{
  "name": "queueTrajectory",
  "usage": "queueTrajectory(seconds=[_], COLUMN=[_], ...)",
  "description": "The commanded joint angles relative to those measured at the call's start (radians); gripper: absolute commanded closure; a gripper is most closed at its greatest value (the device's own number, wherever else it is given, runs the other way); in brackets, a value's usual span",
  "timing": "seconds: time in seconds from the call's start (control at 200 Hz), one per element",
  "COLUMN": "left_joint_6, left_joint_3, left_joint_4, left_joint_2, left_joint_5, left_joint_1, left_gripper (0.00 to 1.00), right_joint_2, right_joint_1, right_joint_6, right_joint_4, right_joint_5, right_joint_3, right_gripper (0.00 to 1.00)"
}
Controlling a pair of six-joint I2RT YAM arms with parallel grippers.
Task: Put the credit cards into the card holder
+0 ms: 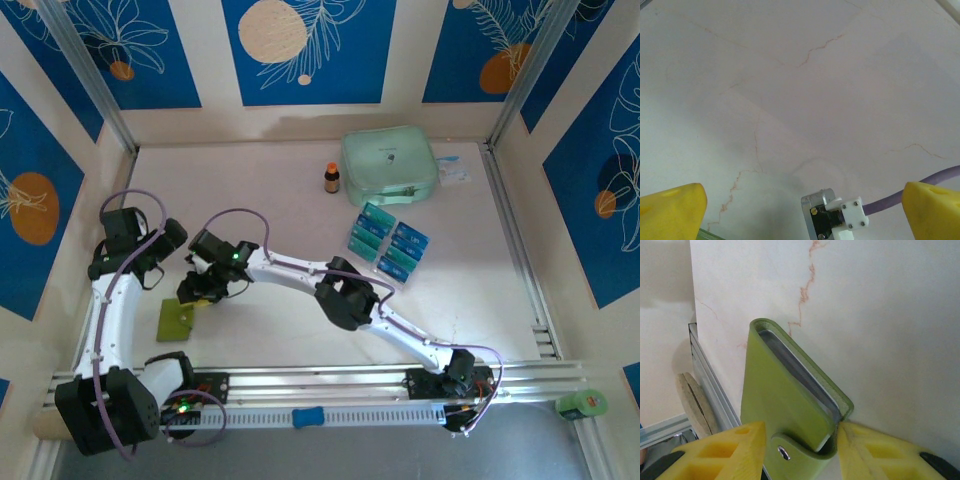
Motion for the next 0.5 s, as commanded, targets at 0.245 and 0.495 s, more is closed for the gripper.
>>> queueTrajectory(seconds=[0.245, 0.495], left_joint_6=[-0.021, -0.025], left_joint_3=[-0.005, -0.01], left_joint_4=[0.035, 0.04], left_joint_2=[-0.025, -0.033], left_joint_5=[0.024, 0.03], left_joint_1=[0.016, 0.016], left_gripper=[0.0, 0.0], right_joint_2=[0.059, 0.068], right_joint_1=[-0.005, -0.005], right_joint_6=[0.02, 0.03], right_joint_4=[-0.018, 0.018], right_joint_5=[-0.035, -0.05], right_joint_3=[0.094, 0.099], right_gripper=[0.6, 0.89])
